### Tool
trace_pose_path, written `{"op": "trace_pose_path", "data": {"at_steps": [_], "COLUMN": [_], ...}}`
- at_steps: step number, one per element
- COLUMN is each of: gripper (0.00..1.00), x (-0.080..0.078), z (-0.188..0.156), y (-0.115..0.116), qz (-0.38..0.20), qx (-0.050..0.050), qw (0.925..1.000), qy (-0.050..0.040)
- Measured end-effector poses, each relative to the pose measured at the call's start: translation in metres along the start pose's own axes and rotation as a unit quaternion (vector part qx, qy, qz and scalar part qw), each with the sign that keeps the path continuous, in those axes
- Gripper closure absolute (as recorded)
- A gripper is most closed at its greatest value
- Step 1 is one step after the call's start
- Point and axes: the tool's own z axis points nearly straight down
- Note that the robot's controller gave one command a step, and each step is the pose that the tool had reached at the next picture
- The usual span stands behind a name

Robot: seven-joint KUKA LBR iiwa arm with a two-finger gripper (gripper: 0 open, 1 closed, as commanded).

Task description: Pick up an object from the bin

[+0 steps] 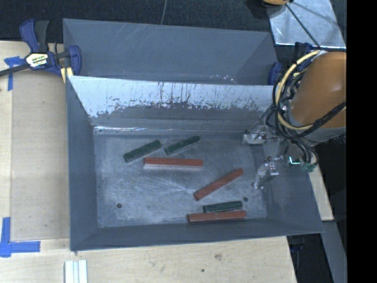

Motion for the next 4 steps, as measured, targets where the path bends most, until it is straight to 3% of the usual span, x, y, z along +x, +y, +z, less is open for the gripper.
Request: {"op": "trace_pose_path", "data": {"at_steps": [1, 2, 3, 4], "gripper": [0.0, 1.0, 0.0, 0.0], "x": [-0.002, 0.036, 0.032, 0.032], "z": [-0.004, 0.098, 0.1, 0.1], "y": [0.0, 0.017, 0.018, 0.018], "qz": [-0.001, -0.035, -0.035, -0.036], "qx": [0.001, 0.004, 0.004, 0.004], "qw": [1.0, 0.9991, 0.9989, 0.9989], "qy": [-0.004, -0.0225, -0.0305, -0.0304]}}
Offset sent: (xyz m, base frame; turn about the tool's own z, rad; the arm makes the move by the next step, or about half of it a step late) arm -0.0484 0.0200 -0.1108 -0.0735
